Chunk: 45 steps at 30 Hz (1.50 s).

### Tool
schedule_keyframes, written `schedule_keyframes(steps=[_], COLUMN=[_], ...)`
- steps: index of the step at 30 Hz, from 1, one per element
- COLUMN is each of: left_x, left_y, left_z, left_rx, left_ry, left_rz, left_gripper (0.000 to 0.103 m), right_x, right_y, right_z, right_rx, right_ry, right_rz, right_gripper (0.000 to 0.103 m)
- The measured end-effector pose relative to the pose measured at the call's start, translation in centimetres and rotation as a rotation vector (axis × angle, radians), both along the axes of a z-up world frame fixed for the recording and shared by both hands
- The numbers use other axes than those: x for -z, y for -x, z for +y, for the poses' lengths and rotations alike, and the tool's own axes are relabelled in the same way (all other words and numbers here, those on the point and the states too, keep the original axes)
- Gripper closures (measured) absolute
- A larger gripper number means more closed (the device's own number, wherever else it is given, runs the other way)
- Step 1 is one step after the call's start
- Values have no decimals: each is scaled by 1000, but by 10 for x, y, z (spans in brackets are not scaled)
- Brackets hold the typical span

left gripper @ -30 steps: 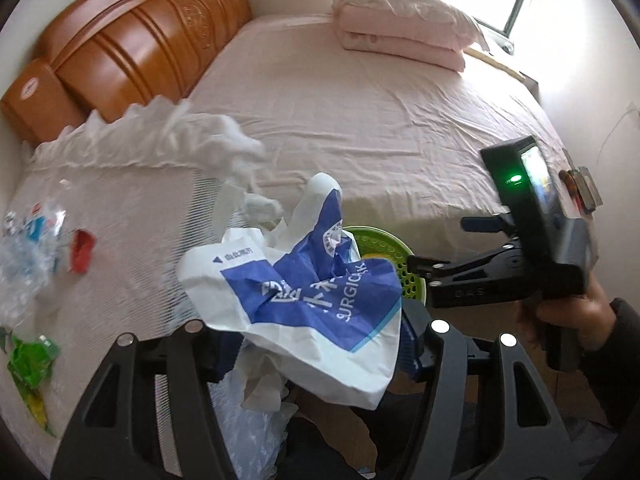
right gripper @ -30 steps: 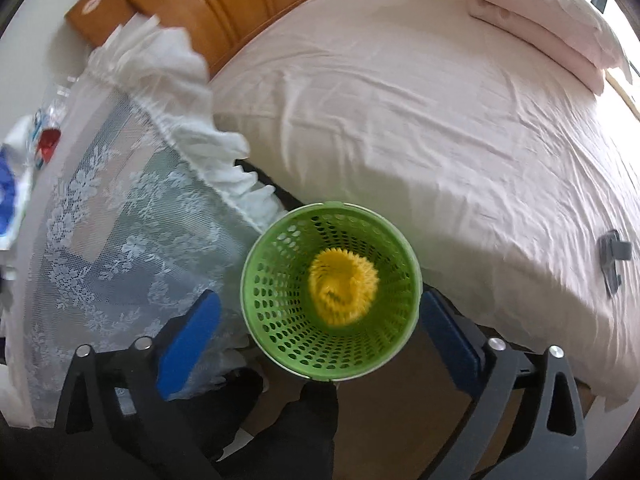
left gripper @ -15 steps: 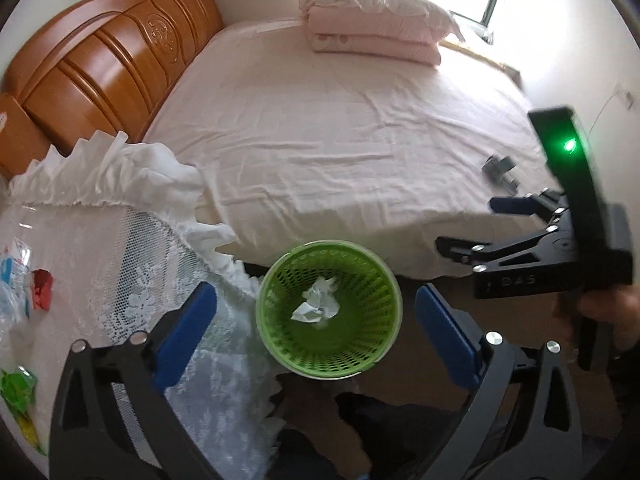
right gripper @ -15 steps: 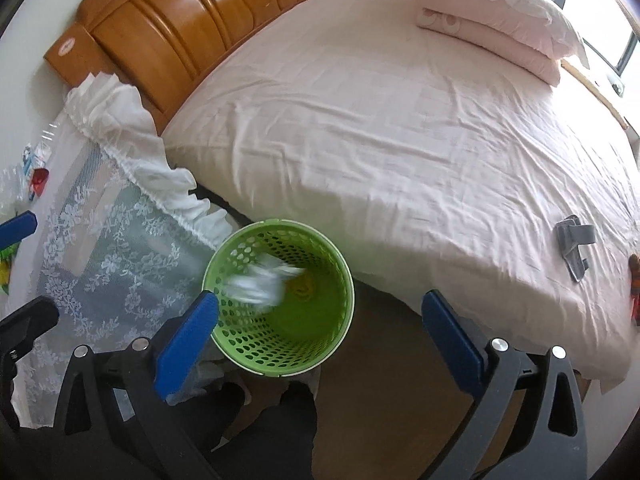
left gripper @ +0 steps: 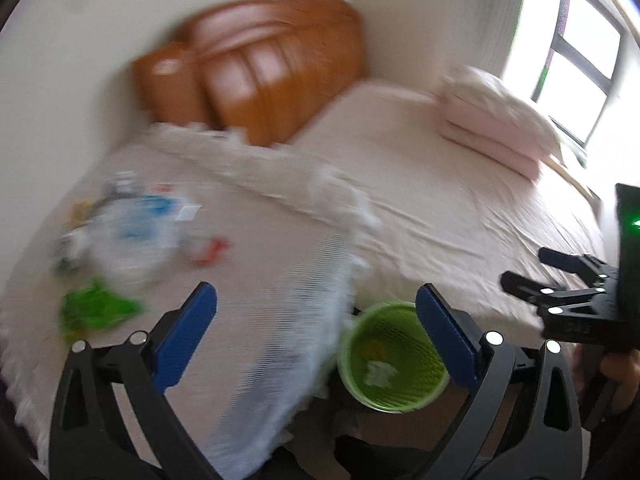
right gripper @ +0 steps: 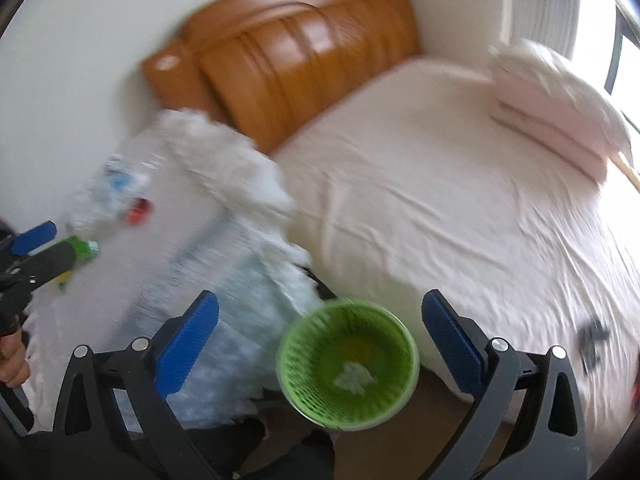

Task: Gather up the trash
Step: 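Move both tools back over the remaining trash on the bed, then grasp the green snack bag with the left tool while the right tool grasps the green wrapper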

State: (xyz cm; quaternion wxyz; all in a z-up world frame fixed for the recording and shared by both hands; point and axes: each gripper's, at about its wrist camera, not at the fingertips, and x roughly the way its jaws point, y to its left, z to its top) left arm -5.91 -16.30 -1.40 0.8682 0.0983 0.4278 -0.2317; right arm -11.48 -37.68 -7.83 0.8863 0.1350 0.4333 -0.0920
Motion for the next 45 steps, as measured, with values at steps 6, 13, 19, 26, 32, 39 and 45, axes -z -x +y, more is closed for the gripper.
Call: schedule_keyframes(steps=[6, 13, 19, 26, 32, 39, 45], left_x=[-12, -6, 4, 15, 25, 46, 79], left_y=[-11, -13, -19, -27, -39, -59, -88], left_z=[100, 186, 226, 238, 242, 251, 264], left_rx=[-238, -428, -486, -482, -467, -434, -424], left_ry=[-5, 2, 0, 6, 30, 13, -4], left_rz=[-41, -44, -31, -3, 30, 71, 138], left_gripper=[8, 8, 8, 8, 8, 8, 8], right_x=[-27, -35, -33, -31, -29, -21, -13], right_y=[-61, -99, -109, -108, -109, -107, -109], right_z=[71, 145, 186, 195, 199, 205, 216], right_rx=[-186, -344, -415, -416, -404, -392, -385], right_ry=[0, -29, -27, -11, 7, 8, 14], right_rz=[-88, -126, -113, -90, -69, -34, -3], right_gripper=[2, 2, 2, 2, 2, 2, 2])
